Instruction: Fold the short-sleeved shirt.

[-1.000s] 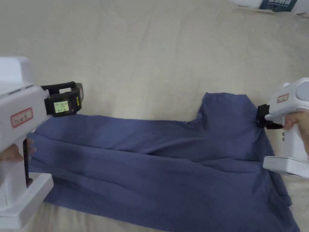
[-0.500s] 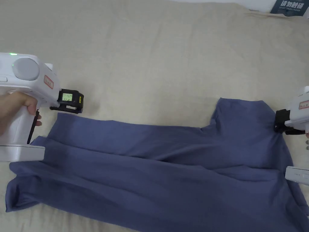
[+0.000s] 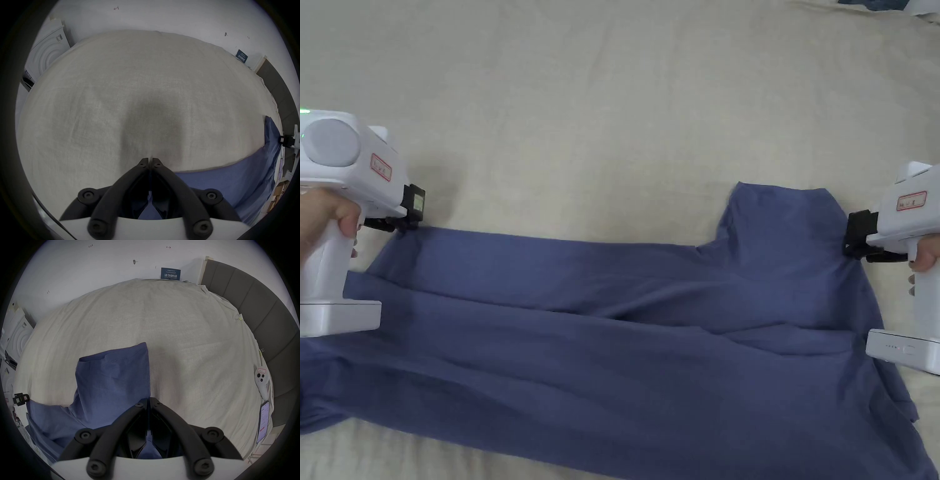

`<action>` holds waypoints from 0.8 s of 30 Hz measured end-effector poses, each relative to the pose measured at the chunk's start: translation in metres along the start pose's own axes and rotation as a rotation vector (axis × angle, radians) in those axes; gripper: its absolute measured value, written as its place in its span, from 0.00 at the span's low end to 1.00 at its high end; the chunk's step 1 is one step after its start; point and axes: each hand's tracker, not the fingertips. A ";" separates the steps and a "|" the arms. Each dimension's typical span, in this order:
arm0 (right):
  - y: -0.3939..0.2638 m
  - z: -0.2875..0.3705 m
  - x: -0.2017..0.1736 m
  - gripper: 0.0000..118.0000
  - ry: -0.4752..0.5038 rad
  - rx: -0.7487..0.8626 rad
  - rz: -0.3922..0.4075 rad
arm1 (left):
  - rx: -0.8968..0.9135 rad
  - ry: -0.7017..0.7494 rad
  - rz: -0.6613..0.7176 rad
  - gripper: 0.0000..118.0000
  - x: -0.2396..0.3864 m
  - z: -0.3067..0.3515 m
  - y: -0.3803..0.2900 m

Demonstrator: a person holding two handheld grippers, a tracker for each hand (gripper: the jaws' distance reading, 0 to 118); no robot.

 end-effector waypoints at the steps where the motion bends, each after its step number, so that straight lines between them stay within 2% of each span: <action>1: 0.000 0.004 0.001 0.01 0.002 0.010 -0.002 | 0.042 -0.004 0.032 0.00 -0.003 0.005 0.000; 12: -0.023 0.080 0.021 0.01 0.062 0.143 -0.016 | 0.223 -0.108 0.117 0.00 -0.040 0.084 -0.030; 17: -0.061 0.128 0.037 0.01 0.097 0.206 -0.017 | 0.270 -0.144 0.127 0.00 -0.047 0.123 -0.064; 24: -0.129 0.162 0.055 0.01 0.114 0.218 -0.015 | 0.242 -0.128 0.099 0.00 -0.059 0.129 -0.119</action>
